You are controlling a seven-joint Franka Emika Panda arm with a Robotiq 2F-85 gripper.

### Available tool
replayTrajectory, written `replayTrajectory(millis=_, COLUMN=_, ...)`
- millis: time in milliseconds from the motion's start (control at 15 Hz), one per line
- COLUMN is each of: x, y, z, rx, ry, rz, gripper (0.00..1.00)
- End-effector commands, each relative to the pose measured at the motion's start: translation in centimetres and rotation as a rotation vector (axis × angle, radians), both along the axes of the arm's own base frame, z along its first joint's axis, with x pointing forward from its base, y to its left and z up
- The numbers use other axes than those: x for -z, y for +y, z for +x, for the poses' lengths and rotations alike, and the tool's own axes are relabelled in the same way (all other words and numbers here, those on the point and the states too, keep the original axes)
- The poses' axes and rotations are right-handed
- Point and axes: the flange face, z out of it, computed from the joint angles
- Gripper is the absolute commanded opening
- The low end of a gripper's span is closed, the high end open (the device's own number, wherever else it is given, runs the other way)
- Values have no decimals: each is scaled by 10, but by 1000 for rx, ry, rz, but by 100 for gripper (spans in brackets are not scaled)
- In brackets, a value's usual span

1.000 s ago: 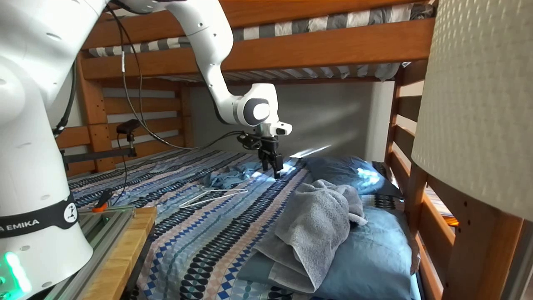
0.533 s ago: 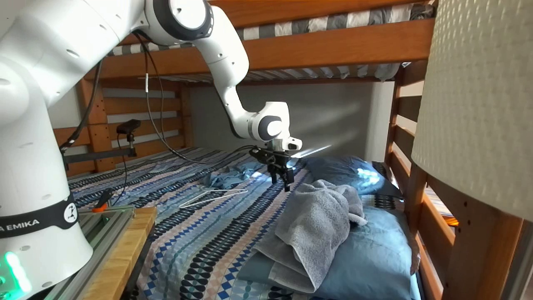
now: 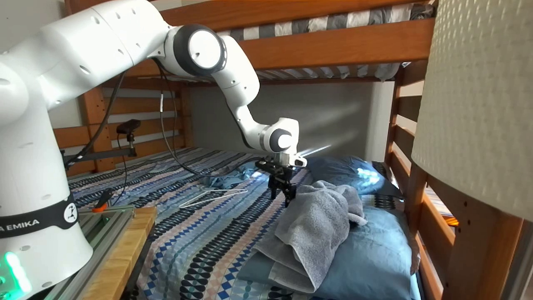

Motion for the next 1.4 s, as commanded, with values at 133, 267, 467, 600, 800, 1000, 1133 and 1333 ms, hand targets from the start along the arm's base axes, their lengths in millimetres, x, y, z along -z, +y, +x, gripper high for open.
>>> replayTrajectory(millis=133, x=15, y=22, z=-1, rx=-133, ry=144, rz=3, gripper=100)
replayTrajectory(millis=267, x=17, y=16, z=-4, rx=-105, ry=113, rz=-22, gripper=100)
replayTrajectory(millis=467, x=14, y=22, z=-4, rx=-124, ry=122, rz=-14, gripper=100)
replayTrajectory(millis=600, x=10, y=14, z=-8, rx=-115, ry=122, rz=-79, gripper=100)
replayTrajectory(millis=800, x=21, y=23, z=-14, rx=-129, ry=115, rz=-159, gripper=100)
replayTrajectory(millis=1000, x=29, y=39, z=-19, rx=-133, ry=68, rz=-209, gripper=100)
replayTrajectory(millis=1133, x=34, y=56, z=-26, rx=-164, ry=39, rz=-233, gripper=100)
replayTrajectory(millis=1333, x=47, y=74, z=-34, rx=-268, ry=20, rz=-302, gripper=100)
